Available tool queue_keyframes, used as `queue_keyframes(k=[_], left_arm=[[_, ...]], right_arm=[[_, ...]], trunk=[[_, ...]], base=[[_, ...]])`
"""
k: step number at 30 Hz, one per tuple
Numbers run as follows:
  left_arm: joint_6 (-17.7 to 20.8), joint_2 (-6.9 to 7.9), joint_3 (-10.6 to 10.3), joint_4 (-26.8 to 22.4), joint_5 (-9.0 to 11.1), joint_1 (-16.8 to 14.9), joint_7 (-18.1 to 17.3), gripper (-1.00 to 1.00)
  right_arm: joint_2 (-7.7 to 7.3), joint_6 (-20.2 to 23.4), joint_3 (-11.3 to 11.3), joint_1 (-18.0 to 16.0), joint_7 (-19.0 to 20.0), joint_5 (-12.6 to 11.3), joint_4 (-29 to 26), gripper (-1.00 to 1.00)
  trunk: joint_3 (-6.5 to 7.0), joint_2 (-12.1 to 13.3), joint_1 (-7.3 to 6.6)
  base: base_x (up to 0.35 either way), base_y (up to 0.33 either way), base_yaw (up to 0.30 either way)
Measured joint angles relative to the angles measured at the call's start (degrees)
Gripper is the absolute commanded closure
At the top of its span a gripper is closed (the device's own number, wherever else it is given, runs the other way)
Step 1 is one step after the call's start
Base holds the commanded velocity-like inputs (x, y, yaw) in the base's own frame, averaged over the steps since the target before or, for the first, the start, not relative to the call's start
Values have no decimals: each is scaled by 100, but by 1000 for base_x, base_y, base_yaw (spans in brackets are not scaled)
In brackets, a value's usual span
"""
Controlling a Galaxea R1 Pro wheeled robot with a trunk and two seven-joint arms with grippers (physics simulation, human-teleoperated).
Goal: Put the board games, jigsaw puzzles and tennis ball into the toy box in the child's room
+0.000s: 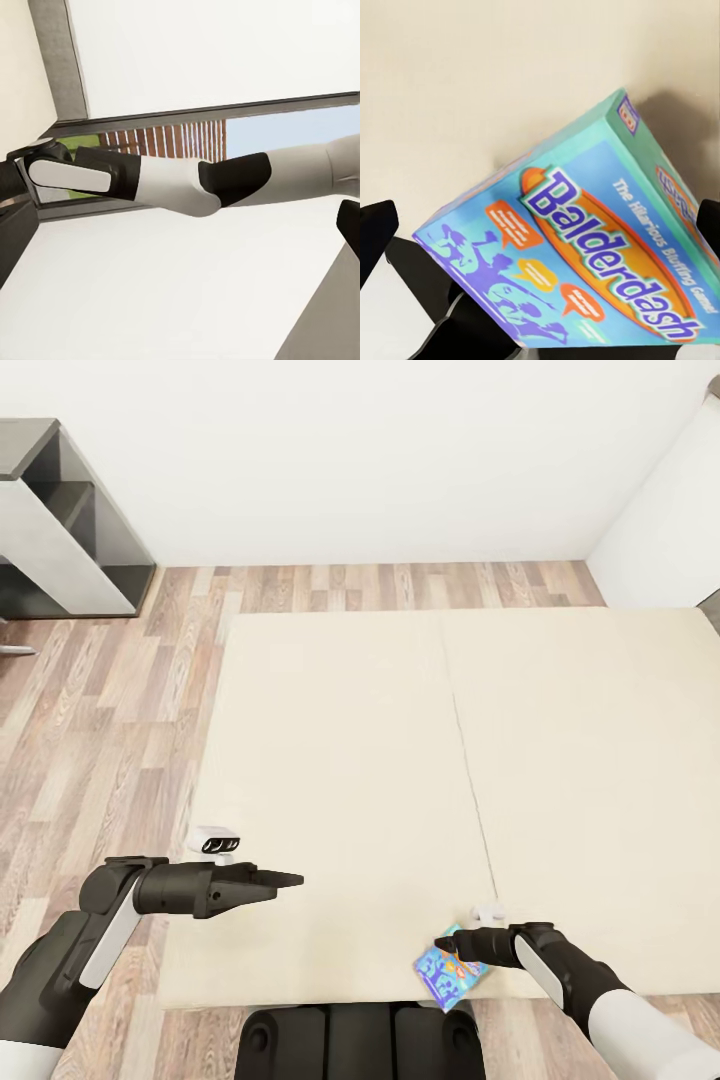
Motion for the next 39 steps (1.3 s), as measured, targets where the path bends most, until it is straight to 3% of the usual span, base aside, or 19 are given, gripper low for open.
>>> queue_keyframes(k=[12,16,25,39], left_arm=[[0,0,0,0,0,0,0,-100],[-15,-39,27,18,-10,0,40,-100],[-30,-44,69,18,-11,0,108,-100],[-33,-44,79,18,-9,0,135,-100]], right_arm=[[16,-9,0,1,0,-1,0,-100],[146,-60,-37,-12,-26,-1,-62,-100],[228,-86,-36,-12,-31,2,-119,-100],[246,-91,-36,-12,-33,5,-132,-100]], trunk=[[0,0,0],[0,0,0],[0,0,0],[0,0,0]], base=[[0,90,0],[0,0,0],[0,0,0],[0,0,0]])
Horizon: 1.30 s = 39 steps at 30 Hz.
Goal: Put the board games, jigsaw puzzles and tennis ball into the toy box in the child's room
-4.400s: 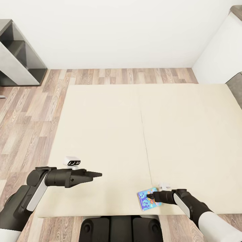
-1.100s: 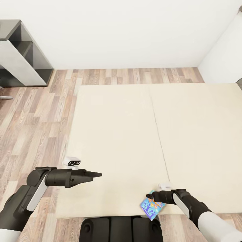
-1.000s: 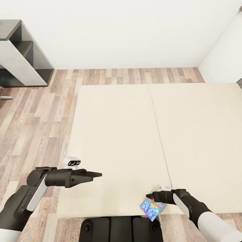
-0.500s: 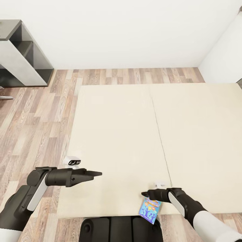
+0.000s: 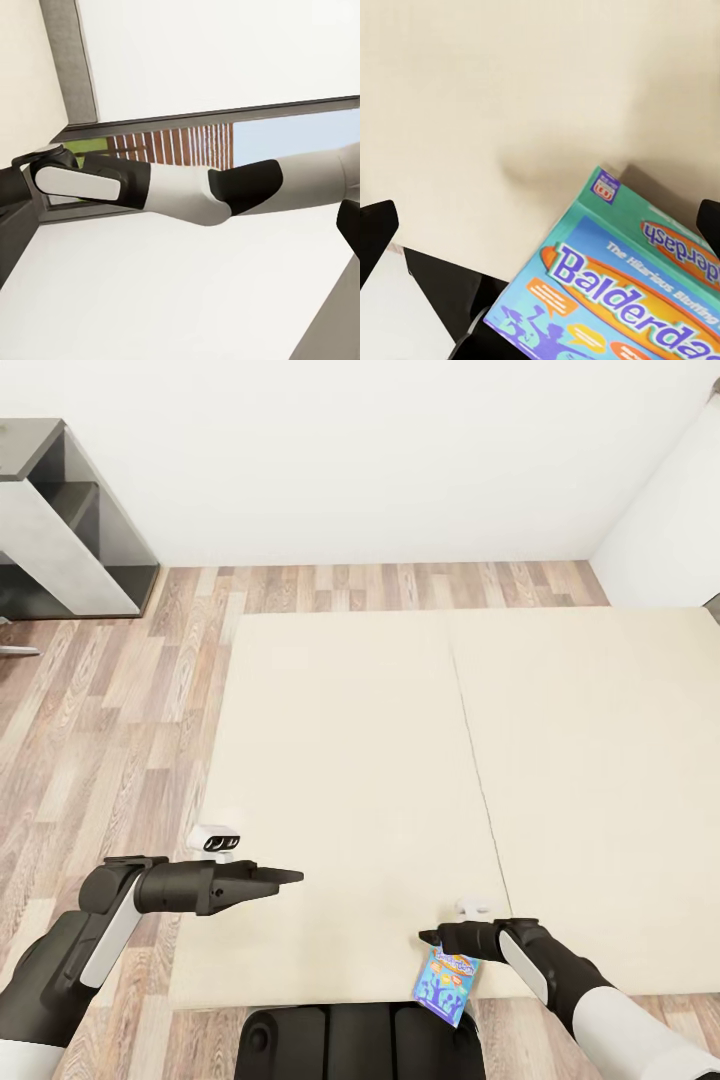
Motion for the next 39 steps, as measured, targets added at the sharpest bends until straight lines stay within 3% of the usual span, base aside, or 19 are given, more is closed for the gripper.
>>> queue_keyframes(k=[39], left_arm=[[0,-9,0,0,-2,0,21,-100]], right_arm=[[-12,7,0,0,-9,-6,-4,-100]], trunk=[[31,0,0]], base=[[0,0,0]])
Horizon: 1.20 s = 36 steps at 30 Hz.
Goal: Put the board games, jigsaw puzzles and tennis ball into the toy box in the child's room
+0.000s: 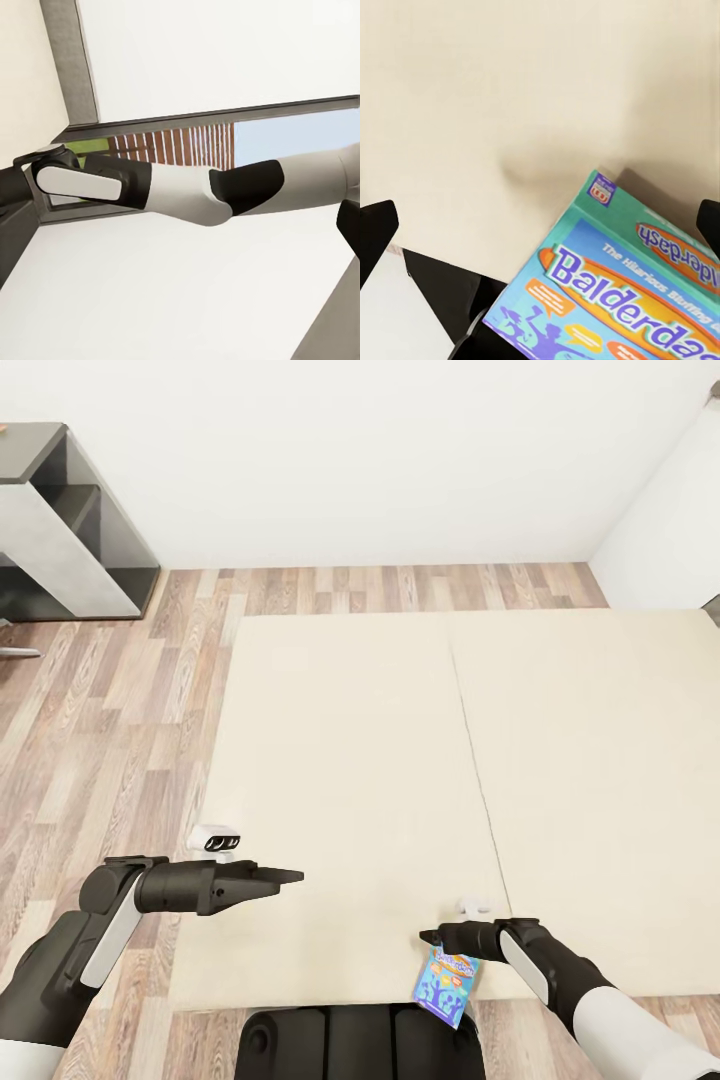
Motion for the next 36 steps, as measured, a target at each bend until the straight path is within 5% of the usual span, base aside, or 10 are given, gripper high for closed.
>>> queue_keyframes(k=[28,36], left_arm=[[0,-3,-4,0,7,0,0,-100],[0,-8,-2,0,3,0,0,-100]], right_arm=[[-48,82,0,-3,-13,-16,59,-100],[-203,210,-3,-12,6,-53,43,-100]], trunk=[[8,0,0],[8,0,0]], base=[[0,0,0],[0,0,0]])
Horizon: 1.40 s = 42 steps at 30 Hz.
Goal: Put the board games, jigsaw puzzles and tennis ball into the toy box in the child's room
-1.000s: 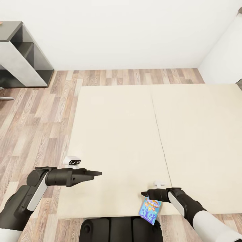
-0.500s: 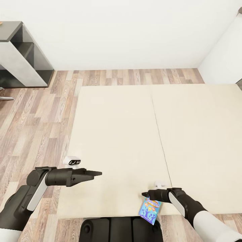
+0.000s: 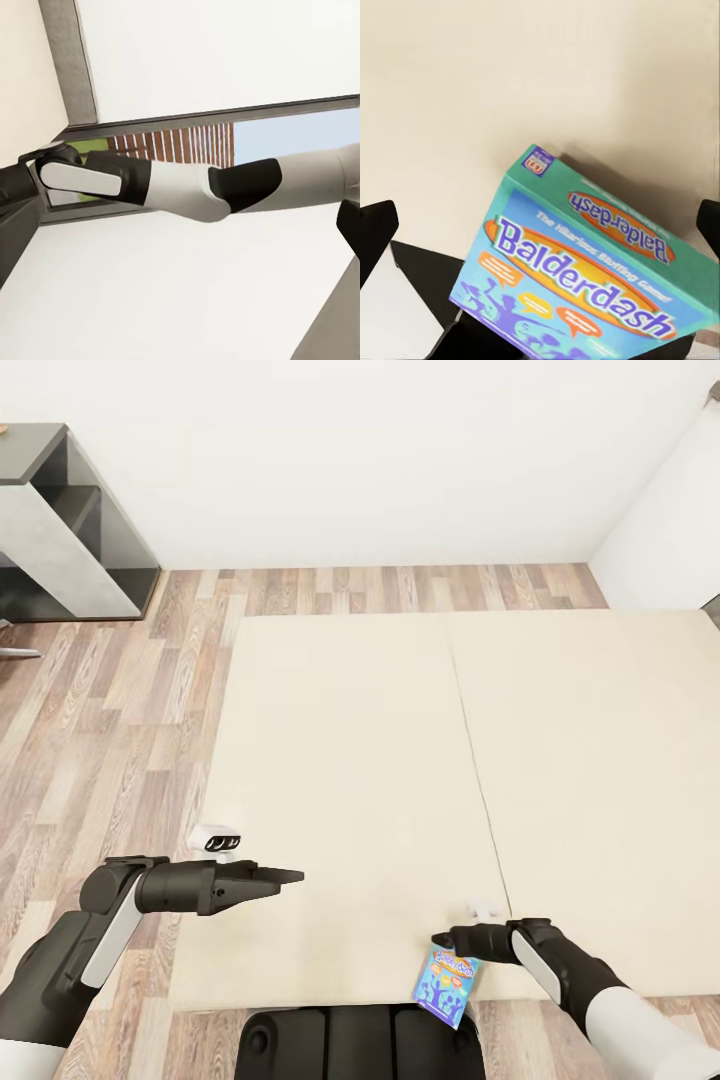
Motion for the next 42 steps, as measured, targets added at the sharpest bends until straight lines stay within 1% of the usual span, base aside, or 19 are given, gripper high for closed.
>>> queue_keyframes(k=[6,19,31,42], left_arm=[[0,-1,-4,0,-1,0,-1,-100],[0,-1,-6,0,-4,0,0,-100],[0,-1,-15,0,-4,0,8,-100],[0,-1,-15,1,-4,0,6,-100]], right_arm=[[-52,32,-1,7,13,-15,-10,-100],[2,59,3,27,-7,-24,-4,-100],[-61,65,3,48,2,-37,29,-100],[-68,66,3,79,-4,-39,31,-100]], trunk=[[0,0,0],[0,0,0],[0,0,0],[0,0,0]], base=[[0,0,0],[0,0,0],[0,0,0],[0,0,0]])
